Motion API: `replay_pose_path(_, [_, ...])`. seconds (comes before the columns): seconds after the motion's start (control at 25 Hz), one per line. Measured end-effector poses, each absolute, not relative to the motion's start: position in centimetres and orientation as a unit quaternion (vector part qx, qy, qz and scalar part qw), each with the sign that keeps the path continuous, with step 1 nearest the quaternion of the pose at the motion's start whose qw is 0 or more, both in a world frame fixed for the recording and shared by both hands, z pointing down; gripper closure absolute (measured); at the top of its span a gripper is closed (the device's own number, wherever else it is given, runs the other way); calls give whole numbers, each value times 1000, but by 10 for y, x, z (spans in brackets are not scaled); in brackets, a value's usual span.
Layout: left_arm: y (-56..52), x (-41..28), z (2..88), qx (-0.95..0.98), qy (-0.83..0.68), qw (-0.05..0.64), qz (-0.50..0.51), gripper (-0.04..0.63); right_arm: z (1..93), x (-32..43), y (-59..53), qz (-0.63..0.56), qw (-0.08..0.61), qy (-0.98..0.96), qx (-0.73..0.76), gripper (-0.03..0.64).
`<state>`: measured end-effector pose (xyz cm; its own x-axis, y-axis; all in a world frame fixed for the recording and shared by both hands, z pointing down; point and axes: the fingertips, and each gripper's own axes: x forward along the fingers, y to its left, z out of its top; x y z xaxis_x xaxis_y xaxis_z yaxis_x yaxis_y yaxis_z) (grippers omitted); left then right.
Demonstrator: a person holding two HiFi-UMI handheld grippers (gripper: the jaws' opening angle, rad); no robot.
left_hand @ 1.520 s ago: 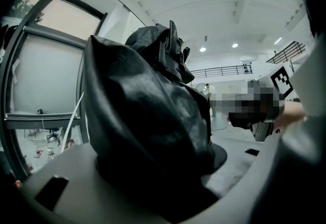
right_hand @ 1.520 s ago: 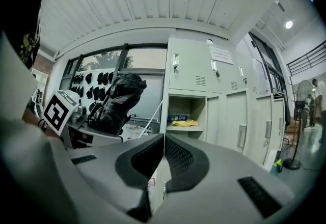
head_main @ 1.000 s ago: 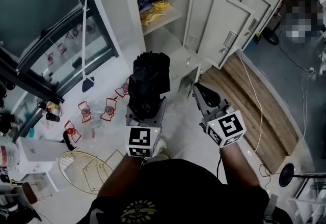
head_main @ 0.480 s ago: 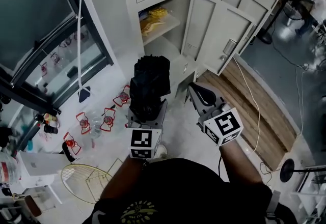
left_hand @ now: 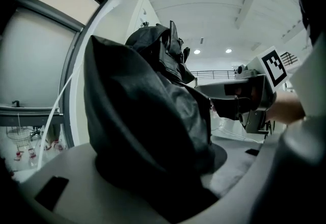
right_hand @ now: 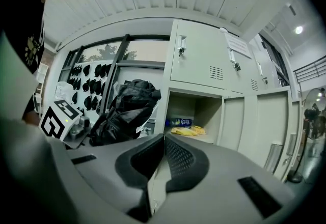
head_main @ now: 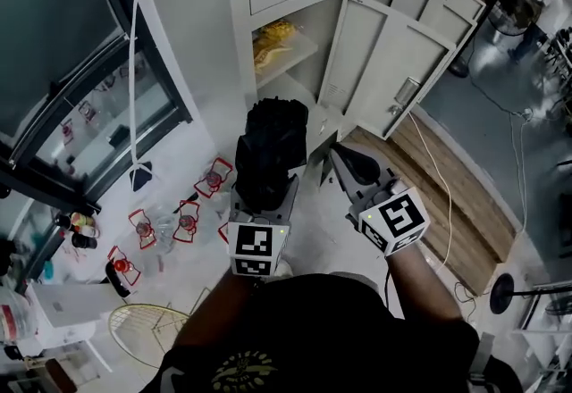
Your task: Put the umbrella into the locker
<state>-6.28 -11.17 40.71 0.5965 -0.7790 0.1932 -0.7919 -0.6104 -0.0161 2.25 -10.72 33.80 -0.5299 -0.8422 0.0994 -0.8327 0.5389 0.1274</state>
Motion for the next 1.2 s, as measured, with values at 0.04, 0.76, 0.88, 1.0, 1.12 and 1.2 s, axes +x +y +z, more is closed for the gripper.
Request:
replay_pose_path(0.04, [-114,-62,408,894,-438,36,91,331,338,22,-108,-32,75,-874,479,587])
replay_pose_path(0.76, [-154,-18,459,886,-441,81,120,331,353,45,-161,-13,69,-887,455,588])
replay_pose_path(0.88, [-172,-12,467,876,-455,90,129,331,355,49,-181,-12,72,-897,435,586])
replay_pose_path(1.0, [-187,-4,476,866,-471,100,135,331,358,53,-202,-12,75,-907,415,586])
replay_pose_path(1.12, [-202,6,483,859,-483,104,138,331,361,58,-221,-12,79,-915,396,588])
replay_pose_path(1.2, [-212,11,489,853,-489,108,143,330,362,61,-233,-11,80,-919,386,588])
